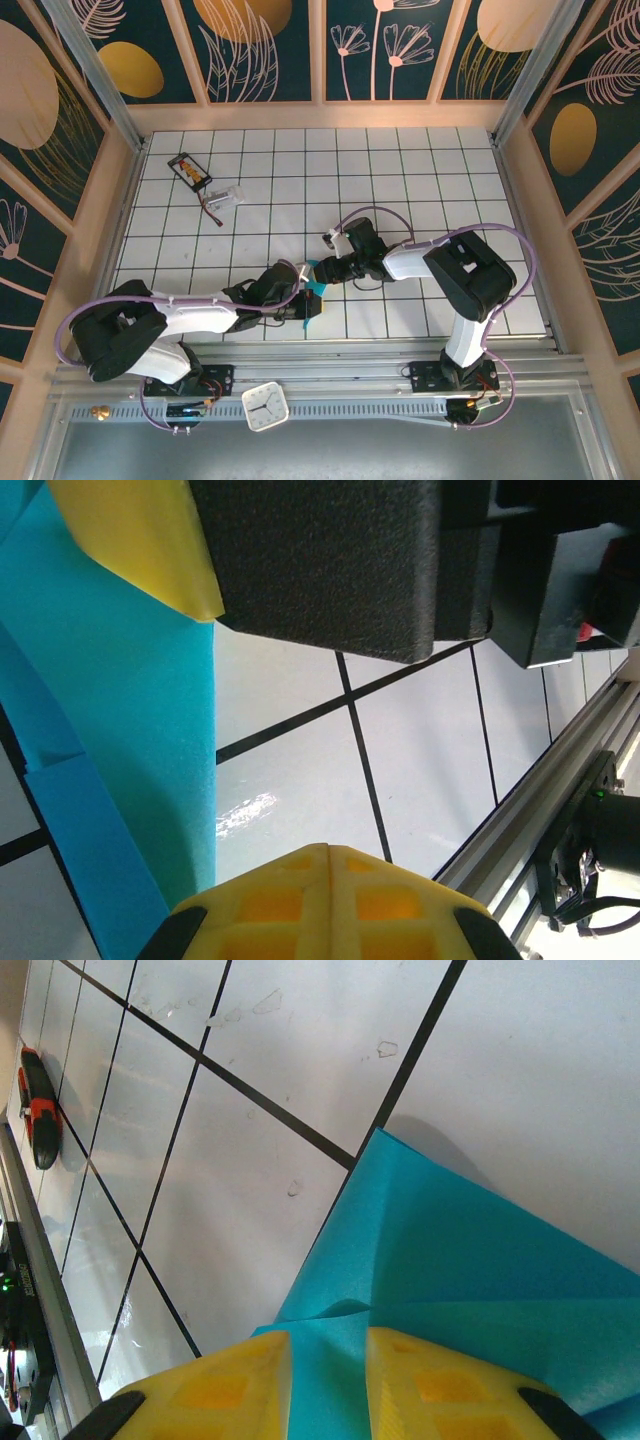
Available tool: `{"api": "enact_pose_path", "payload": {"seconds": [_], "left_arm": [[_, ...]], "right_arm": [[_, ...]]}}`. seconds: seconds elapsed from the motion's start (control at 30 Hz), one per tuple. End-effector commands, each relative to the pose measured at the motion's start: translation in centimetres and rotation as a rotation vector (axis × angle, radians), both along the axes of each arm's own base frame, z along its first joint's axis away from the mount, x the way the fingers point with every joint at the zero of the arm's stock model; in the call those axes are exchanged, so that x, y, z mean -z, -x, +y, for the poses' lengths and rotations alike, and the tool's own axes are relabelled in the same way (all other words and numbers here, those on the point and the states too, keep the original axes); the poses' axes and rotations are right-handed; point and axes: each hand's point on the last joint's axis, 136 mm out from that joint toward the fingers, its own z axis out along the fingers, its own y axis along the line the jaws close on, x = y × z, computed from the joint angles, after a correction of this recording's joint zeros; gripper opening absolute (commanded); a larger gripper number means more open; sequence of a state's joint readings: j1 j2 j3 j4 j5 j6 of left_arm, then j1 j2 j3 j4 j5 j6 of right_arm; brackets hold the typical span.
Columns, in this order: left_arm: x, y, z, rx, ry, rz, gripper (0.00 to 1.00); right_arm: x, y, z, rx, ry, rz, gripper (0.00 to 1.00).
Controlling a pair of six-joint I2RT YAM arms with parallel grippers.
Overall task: Fold a paper plane with a square sheet of paper (pick it up from the middle)
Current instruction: Perform the fifth fold on the wing at the bottom-center of the table.
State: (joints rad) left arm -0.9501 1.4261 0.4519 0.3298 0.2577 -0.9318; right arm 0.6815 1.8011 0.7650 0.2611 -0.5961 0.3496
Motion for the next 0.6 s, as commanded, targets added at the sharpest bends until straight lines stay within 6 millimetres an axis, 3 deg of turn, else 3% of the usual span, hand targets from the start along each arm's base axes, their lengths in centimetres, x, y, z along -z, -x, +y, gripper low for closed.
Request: {"api": "enact_pose_path", "payload": {"seconds": [0.0,0.57], "left_arm": [[1.3,0.0,1.0,-0.021,-0.055,0.024,0.04],[2.9,0.3,2.1,-0.031,-0.086,0.065,0.04]], "right_arm": [[3.9,0.0,-2.3,0.062,0.136,0.056,0.28],[4.0,0.0,-2.3,0.063,0.137,0.060,0.28]]}}
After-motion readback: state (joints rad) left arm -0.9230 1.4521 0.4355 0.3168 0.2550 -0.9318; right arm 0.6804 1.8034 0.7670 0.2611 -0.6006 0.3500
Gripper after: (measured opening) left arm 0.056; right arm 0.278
